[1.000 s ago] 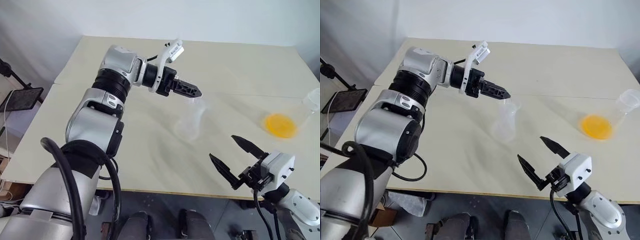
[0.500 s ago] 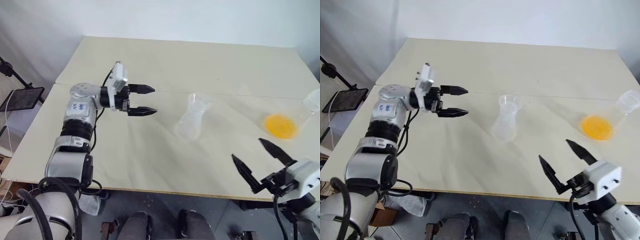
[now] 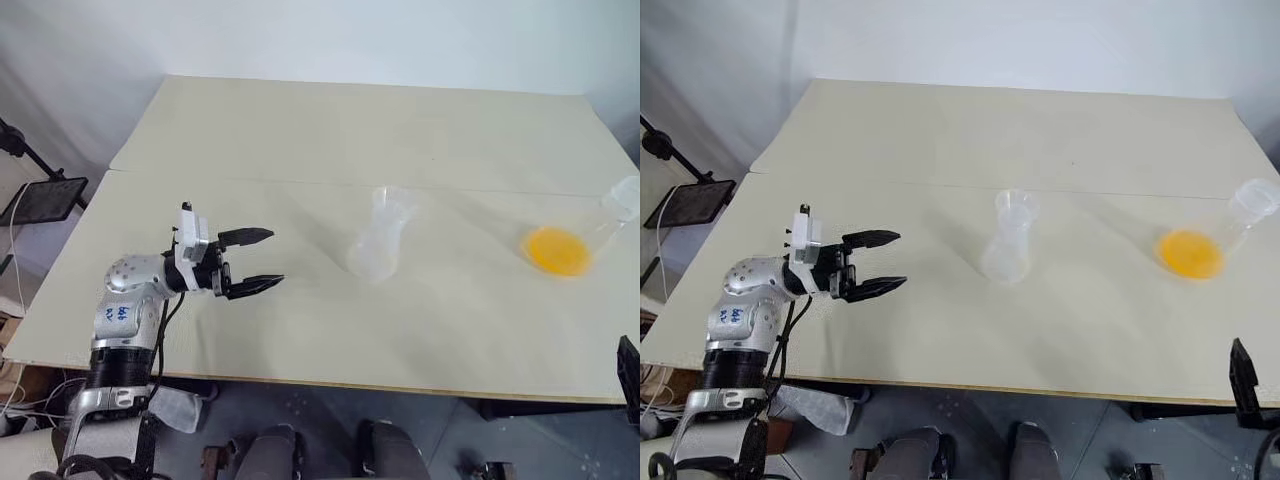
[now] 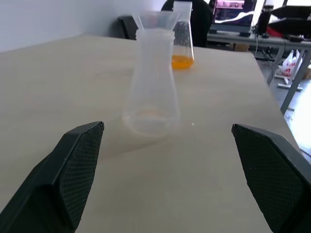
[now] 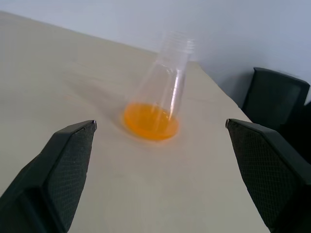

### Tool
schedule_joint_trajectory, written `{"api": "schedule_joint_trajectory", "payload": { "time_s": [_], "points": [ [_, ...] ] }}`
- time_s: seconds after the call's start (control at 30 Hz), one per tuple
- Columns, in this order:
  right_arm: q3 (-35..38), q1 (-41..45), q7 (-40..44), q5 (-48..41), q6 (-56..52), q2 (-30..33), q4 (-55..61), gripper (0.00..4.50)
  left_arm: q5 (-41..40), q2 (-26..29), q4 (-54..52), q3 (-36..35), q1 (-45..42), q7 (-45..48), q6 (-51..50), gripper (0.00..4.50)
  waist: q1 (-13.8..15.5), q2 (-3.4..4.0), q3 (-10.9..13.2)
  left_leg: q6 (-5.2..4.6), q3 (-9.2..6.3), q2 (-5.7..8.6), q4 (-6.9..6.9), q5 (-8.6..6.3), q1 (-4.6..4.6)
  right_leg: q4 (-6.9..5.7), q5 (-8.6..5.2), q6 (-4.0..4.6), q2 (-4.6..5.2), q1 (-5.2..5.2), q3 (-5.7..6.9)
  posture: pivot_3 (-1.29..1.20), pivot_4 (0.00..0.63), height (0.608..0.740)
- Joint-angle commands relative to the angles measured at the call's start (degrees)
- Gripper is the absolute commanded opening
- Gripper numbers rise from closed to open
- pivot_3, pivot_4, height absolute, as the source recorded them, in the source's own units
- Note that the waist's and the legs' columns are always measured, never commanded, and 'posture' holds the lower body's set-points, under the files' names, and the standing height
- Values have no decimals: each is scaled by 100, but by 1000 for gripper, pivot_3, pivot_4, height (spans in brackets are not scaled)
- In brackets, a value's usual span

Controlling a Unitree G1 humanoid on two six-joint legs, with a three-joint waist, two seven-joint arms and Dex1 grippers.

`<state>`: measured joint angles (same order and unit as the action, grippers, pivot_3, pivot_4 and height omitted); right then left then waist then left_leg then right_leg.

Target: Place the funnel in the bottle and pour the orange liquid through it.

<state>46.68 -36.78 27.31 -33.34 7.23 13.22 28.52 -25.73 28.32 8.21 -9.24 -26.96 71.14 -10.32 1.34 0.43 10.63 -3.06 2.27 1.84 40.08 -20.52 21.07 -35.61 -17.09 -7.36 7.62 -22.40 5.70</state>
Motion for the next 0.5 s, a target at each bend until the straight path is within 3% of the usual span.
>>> {"api": "schedule_joint_trajectory", "payload": {
  "time_s": [0.03, 0.17, 0.33, 0.5],
  "points": [
    [162, 446, -529, -317, -361, 332, -9, 4500, -309, 33, -772, 3, 174, -245, -254, 4485, -12, 4, -2, 1, 0, 0, 0, 0, 0, 2, 0, 0, 1, 0, -2, 0, 150, 740],
    [216, 1233, -970, -272, -880, 999, -345, 4500, -379, 22, -1129, 64, 345, -460, -413, 4485, -58, 26, -15, 1, 2, 0, -3, 0, -2, 1, -1, 2, 1, -2, -5, 0, 150, 740],
    [9, 2766, -1394, -271, -1957, 2195, -1550, 4500, -613, 95, -1670, 159, 568, -647, -893, 4485, -68, 32, -17, 2, 7, -1, 0, 3, 0, 0, -5, 9, -3, -1, 1, 0, 150, 740],
    [-219, 3561, -1364, -173, -2367, 2605, -2154, 4500, -648, 115, -1827, 160, 671, -785, -953, 4485, 5, 33, -17, 3, -2, -6, -4, 7, 6, 0, -6, 11, -5, -2, 12, 0, 150, 740]
  ]
}}
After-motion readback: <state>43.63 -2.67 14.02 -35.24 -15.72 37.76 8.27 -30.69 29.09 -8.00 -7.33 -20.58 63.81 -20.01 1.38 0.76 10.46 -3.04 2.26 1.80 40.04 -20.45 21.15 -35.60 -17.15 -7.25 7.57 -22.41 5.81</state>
